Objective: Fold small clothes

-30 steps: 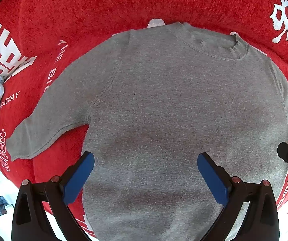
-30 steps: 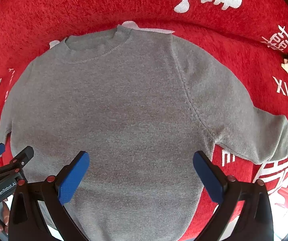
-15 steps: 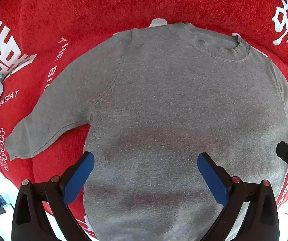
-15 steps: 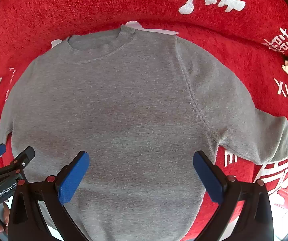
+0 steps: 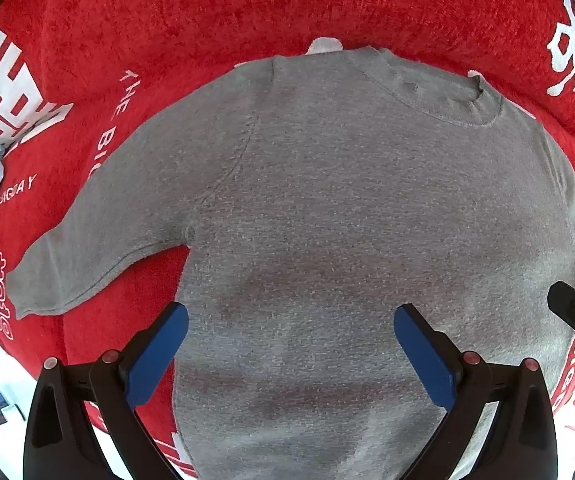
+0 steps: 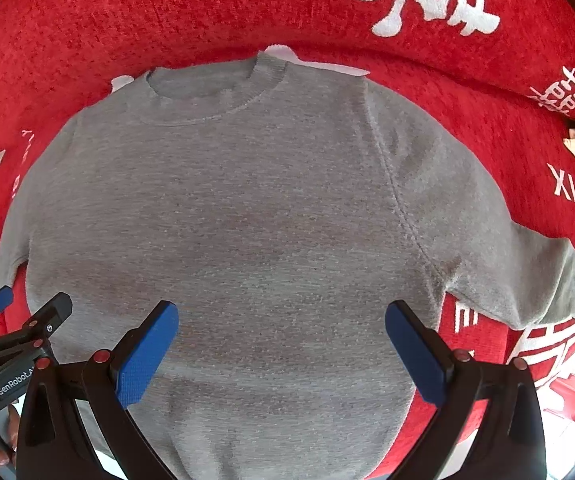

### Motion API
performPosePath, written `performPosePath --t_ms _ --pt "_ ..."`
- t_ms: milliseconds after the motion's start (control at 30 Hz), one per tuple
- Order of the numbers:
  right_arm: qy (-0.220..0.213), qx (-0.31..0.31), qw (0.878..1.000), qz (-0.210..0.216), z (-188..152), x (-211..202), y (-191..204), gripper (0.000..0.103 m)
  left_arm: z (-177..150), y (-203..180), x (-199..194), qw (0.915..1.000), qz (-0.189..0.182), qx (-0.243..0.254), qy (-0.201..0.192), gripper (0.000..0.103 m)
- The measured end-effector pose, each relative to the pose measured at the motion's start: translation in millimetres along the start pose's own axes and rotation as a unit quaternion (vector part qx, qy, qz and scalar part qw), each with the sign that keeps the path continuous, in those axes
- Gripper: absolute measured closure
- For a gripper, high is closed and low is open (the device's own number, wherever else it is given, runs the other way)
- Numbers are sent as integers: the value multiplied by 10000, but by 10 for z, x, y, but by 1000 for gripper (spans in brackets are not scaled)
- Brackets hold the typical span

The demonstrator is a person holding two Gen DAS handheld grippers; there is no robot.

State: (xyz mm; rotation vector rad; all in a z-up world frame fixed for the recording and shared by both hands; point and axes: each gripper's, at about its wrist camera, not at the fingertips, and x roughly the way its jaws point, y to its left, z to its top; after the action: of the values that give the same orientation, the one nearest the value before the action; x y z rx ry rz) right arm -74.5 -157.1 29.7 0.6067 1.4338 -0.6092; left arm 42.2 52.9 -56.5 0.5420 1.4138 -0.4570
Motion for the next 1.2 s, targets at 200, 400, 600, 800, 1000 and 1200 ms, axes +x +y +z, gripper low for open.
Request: performPosePath --t_ms 200,400,600,800,1000,1200 --pt "6 -92 9999 -87 0 -2 120 0 -10 121 12 9998 -159 -93 -30 0" --pt "-66 -376 9993 -35 -21 -28 382 0 -73 504 -5 9966 -618 -494 -247 0" --pt "30 -693 9975 147 -53 12 799 0 -387 1535 22 9776 -1056 -1663 -743 0" --pt "112 -1092 9937 226 -91 67 1260 0 -791 2792 426 9403 -959 -3162 -810 0" --pt "151 -1462 9889 236 -106 96 1620 0 -979 3508 959 8854 -1706 -4262 -722 0" --pt "239 -1729 9844 240 -120 146 1892 0 -865 3438 939 8917 -1606 -4133 -910 50"
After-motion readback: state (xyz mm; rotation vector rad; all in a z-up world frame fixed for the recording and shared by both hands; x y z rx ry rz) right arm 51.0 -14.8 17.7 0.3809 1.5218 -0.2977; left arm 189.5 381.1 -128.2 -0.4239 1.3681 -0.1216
